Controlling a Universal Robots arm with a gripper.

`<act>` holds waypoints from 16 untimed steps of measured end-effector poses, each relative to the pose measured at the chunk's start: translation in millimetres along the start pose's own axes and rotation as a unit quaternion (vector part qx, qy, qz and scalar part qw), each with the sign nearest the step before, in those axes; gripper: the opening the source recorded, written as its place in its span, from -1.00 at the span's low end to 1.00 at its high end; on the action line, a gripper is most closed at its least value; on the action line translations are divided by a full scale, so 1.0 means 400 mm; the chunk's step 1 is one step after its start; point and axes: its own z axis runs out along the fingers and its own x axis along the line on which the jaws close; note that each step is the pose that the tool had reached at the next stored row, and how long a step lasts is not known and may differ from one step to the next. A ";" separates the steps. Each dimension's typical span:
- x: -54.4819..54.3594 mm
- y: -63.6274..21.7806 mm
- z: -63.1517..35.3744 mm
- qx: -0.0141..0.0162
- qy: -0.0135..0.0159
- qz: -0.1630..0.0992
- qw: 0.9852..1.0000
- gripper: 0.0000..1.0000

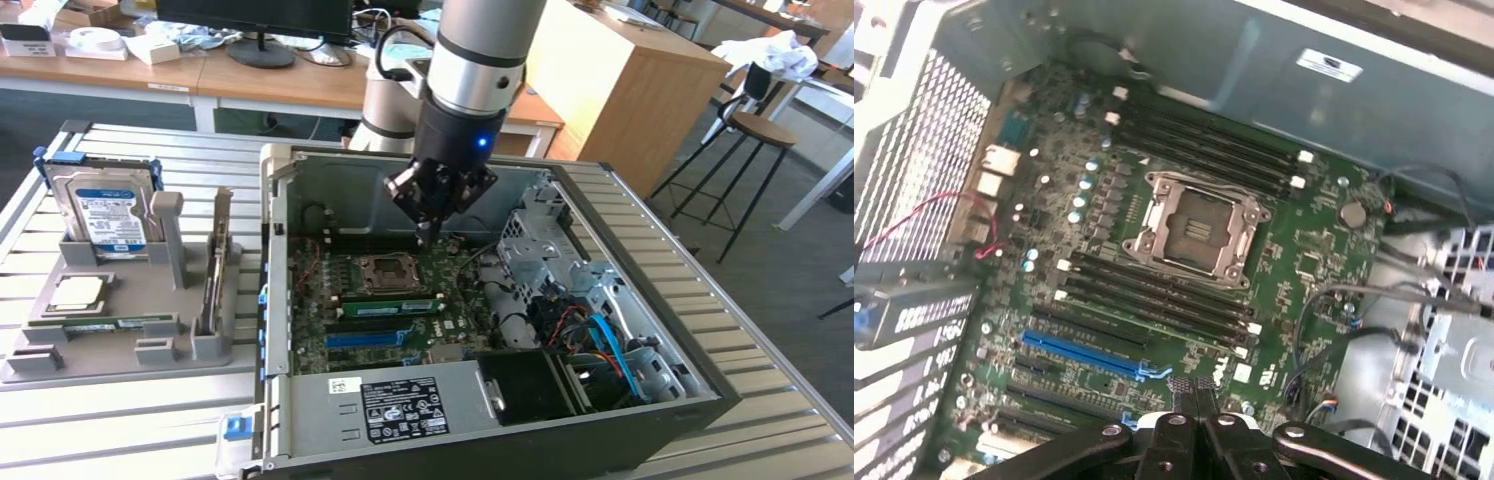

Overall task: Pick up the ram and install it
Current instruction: 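Press down the ram until it locks into place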

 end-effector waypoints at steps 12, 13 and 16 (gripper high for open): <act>0.000 0.000 0.008 0.004 -0.003 0.097 0.995 -0.80; 0.000 0.000 0.009 0.005 -0.003 0.105 0.995 -0.80; 0.001 0.000 0.009 0.005 -0.001 0.113 0.994 -0.80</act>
